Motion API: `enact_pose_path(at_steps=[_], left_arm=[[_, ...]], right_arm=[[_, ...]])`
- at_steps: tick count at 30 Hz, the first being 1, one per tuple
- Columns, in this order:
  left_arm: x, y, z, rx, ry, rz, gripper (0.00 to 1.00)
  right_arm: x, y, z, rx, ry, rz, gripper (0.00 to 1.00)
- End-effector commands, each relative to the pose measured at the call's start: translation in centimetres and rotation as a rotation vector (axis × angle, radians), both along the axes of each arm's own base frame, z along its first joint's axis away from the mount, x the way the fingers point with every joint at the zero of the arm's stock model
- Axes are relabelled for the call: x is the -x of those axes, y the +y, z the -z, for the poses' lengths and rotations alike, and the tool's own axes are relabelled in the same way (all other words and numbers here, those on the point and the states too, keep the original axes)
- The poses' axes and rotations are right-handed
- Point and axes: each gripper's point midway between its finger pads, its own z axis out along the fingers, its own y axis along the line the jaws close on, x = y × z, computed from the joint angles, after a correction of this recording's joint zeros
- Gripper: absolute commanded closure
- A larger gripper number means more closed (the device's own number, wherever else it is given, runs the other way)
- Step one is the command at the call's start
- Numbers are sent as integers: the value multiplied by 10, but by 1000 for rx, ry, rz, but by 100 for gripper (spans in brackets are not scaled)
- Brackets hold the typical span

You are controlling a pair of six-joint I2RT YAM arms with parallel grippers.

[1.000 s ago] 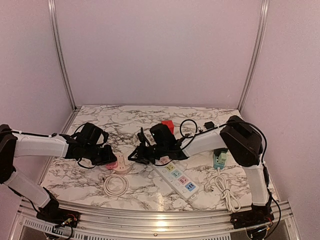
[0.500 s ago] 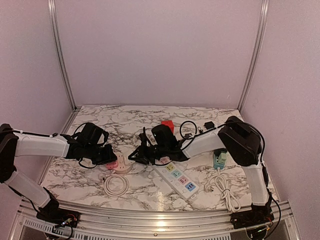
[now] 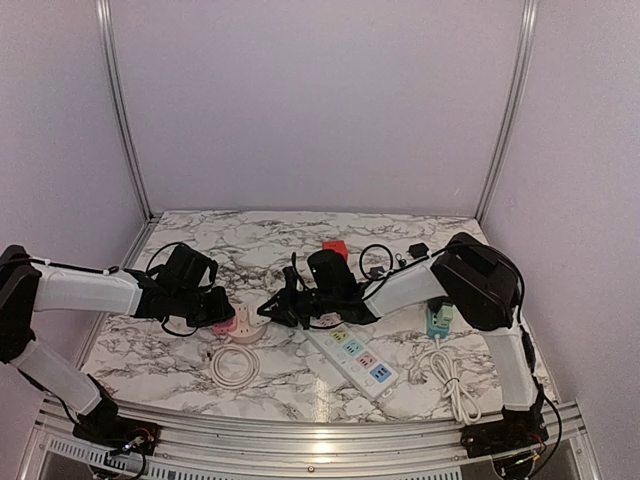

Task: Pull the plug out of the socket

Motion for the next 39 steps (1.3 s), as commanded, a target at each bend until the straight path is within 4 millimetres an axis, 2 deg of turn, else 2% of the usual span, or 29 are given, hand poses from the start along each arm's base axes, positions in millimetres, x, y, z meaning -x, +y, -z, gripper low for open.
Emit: enact_pose_path(at_steps=[1, 39], left_arm=[[60, 33, 73, -194, 273, 20, 88], [79, 34, 96, -236, 318, 27, 88]], right_arm=[[20, 25, -63, -217, -93, -116, 100], [21, 30, -115, -351, -164, -140, 100]])
